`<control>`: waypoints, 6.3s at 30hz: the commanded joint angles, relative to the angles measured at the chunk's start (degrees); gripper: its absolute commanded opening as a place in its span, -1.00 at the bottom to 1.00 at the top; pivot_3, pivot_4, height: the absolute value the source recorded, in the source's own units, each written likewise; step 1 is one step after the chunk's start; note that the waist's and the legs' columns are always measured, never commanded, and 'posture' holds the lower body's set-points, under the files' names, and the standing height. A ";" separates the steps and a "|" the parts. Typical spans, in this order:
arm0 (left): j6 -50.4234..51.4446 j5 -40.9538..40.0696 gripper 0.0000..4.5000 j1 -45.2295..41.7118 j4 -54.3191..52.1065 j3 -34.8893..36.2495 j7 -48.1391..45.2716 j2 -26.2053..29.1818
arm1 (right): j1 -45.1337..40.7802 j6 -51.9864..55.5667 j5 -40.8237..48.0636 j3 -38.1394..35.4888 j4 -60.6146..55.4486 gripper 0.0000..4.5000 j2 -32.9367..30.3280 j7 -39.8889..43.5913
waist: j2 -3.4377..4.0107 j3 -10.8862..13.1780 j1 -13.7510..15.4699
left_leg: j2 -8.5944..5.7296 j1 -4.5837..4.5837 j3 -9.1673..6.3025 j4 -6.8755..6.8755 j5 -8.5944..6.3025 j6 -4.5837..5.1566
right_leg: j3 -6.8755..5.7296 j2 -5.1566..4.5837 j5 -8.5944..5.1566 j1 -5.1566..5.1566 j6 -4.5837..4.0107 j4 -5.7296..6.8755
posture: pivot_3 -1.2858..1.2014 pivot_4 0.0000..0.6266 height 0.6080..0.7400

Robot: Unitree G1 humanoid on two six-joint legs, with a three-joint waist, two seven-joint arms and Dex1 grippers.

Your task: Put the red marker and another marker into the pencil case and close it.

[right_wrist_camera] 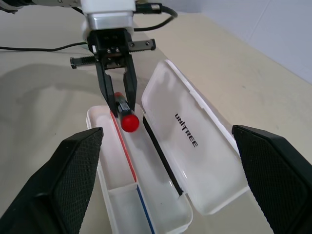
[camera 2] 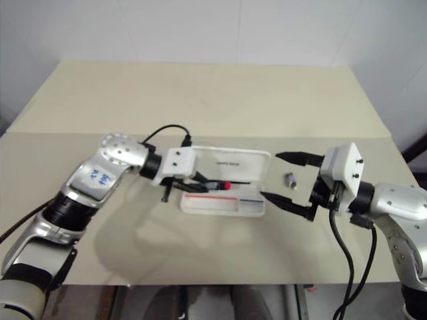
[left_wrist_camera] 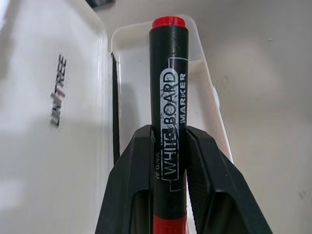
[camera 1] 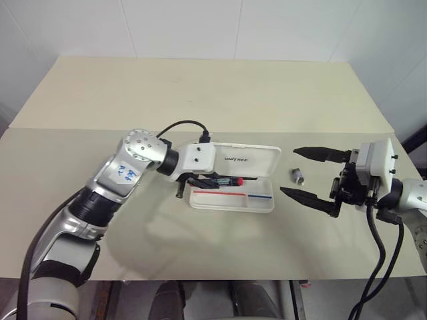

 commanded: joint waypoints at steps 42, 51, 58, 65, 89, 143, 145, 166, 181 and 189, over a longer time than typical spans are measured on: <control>17.48 -13.26 0.99 6.32 -16.74 23.67 -3.22 13.88 | -18.49 -3.64 1.63 13.27 6.97 1.00 6.95 2.23 | 0.01 0.00 -0.51 | 0.03 0.04 -0.06 0.03 0.02 0.04 | -0.04 0.01 0.01 0.02 0.01 0.10 | 0.03 -0.52 1.00; 22.35 -12.04 0.99 15.99 -10.52 28.69 -7.84 37.62 | -27.13 -4.96 2.43 16.66 11.06 1.00 12.15 6.29 | 0.03 0.03 -0.76 | 0.05 0.02 -0.02 -0.07 0.01 0.05 | -0.10 -0.03 -0.05 -0.09 -0.09 0.08 | 0.03 -0.52 1.00; 16.95 0.53 0.99 15.24 2.28 19.27 -2.05 40.72 | -28.46 -4.77 1.78 18.69 10.94 1.00 14.45 7.62 | 0.02 0.03 -0.37 | 0.08 0.01 0.03 -0.27 0.01 0.04 | -0.19 -0.04 -0.17 -0.25 -0.31 0.18 | 0.03 -0.52 1.00; 11.75 8.99 0.99 9.85 12.63 12.36 -0.21 36.92 | -26.75 -4.13 1.74 18.45 9.01 1.00 14.70 6.39 | 0.02 0.03 -0.38 | 0.08 -0.05 0.07 -0.35 0.00 0.03 | -0.20 -0.04 -0.19 -0.34 -0.33 0.15 | 0.03 -0.52 1.00; 8.70 14.49 0.72 5.88 21.39 9.09 -5.61 30.30 | -24.07 -1.41 3.96 14.61 3.80 1.00 9.07 4.95 | 0.00 0.01 -0.52 | 0.11 -0.02 0.08 -0.27 0.01 0.03 | -0.18 -0.03 -0.19 -0.36 -0.33 0.35 | 0.03 -0.52 1.00; 2.06 0.71 -0.53 0.49 -1.61 3.38 -9.33 3.89 | 8.19 -0.39 -0.91 -4.58 -6.28 1.00 -1.64 -1.50 | -0.05 -0.01 -0.25 | 0.01 0.12 -0.09 0.58 -0.01 0.15 | -0.05 0.00 0.06 0.45 0.11 0.07 | 0.03 -0.52 1.00; 2.16 1.41 -0.53 -0.15 -0.93 2.37 -8.94 2.60 | 8.93 -0.16 -0.73 -4.45 -7.28 1.00 -1.14 -2.60 | -0.05 -0.01 -0.26 | 0.01 0.12 -0.11 0.56 -0.02 0.16 | -0.05 0.01 0.06 0.45 0.11 0.07 | 0.03 -0.52 1.00; -1.00 6.90 -0.53 -1.29 3.19 -1.52 -9.80 0.98 | 10.38 -0.01 0.64 -3.98 -10.36 1.00 -0.31 -7.58 | -0.05 -0.01 -0.05 | 0.00 0.09 -0.13 0.52 -0.06 0.22 | -0.05 -0.01 0.06 0.45 0.11 -0.01 | 0.03 -0.52 1.00; -1.50 1.05 0.34 -3.16 1.64 3.37 -9.41 -3.91 | 8.27 1.64 -0.05 -2.79 -7.98 1.00 0.36 -10.44 | -0.05 -0.01 -0.04 | 0.00 0.07 -0.13 0.51 -0.07 0.24 | -0.05 -0.01 0.06 0.45 0.11 -0.03 | 0.03 -0.52 1.00; 1.95 -8.62 0.99 -3.75 0.85 11.26 -13.15 -1.57 | -1.86 25.51 2.25 -5.87 3.33 1.00 -5.92 -23.12 | -0.04 -0.01 -0.23 | 0.00 0.10 -0.12 0.50 -0.07 0.24 | -0.03 -0.04 0.00 0.45 -0.03 -0.03 | 0.03 -0.52 1.00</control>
